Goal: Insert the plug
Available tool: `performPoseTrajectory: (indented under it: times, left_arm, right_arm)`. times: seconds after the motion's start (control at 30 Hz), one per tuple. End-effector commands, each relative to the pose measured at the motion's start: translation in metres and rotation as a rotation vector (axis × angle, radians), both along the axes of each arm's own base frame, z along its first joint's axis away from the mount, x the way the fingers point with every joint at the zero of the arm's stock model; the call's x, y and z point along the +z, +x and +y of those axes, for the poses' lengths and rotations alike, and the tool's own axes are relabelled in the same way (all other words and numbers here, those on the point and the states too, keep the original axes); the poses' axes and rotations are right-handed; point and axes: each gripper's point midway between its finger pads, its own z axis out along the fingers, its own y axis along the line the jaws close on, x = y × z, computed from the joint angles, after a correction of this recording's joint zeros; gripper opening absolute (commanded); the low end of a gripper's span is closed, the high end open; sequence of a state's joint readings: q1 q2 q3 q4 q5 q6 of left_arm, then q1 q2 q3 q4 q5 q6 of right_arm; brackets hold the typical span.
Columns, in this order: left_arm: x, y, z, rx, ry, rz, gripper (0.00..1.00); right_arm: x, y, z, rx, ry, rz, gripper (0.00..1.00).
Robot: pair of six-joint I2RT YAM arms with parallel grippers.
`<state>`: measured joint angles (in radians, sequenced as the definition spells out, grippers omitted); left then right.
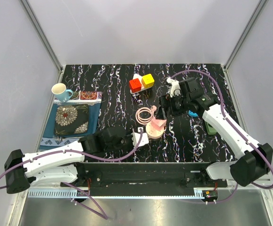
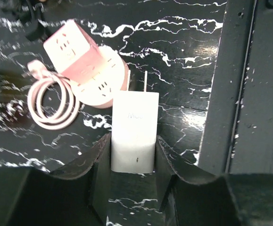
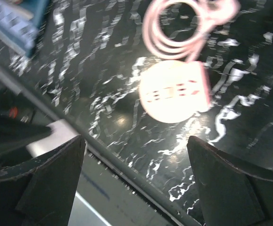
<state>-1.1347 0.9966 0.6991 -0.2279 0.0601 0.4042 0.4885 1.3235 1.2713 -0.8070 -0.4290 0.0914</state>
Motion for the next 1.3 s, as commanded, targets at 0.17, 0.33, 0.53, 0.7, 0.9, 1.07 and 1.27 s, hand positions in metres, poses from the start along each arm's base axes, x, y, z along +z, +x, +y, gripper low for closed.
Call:
performPoseTrajectory:
  times: [0.17,0.33,0.53,0.7,0.9,1.07,1.27]
  left_arm:
    - [0.020,0.006,0.001,0.314,-0.149,0.295,0.00]
    - [0.018,0.009,0.010,0.373,-0.157,0.324,0.00]
    - [0.019,0.016,0.019,0.435,-0.167,0.348,0.00]
    - [0.025,0.022,0.023,0.462,-0.167,0.353,0.00]
    - [0.034,0.026,0.020,0.454,-0.179,0.362,0.00]
    - [0.042,0.032,0.014,0.440,-0.181,0.355,0.00]
    - [0.051,0.037,-0.003,0.387,-0.171,0.361,0.00]
  right_arm:
    - [-0.051,0.073,-0.020,-0.333,-0.031,-0.066,0.94]
    - [-0.074,0.083,-0.009,-0.330,0.008,-0.052,0.94]
    - [-0.100,0.079,0.004,-0.306,0.055,0.011,0.95]
    - [-0.105,0.061,0.015,-0.259,0.081,0.062,0.95]
    - [-0.090,0.048,-0.006,-0.327,0.029,0.020,0.96]
    - [-0.032,0.037,-0.007,-0.350,0.153,-0.064,0.95]
    - [0.023,0.010,0.029,-0.152,0.414,-0.077,0.91]
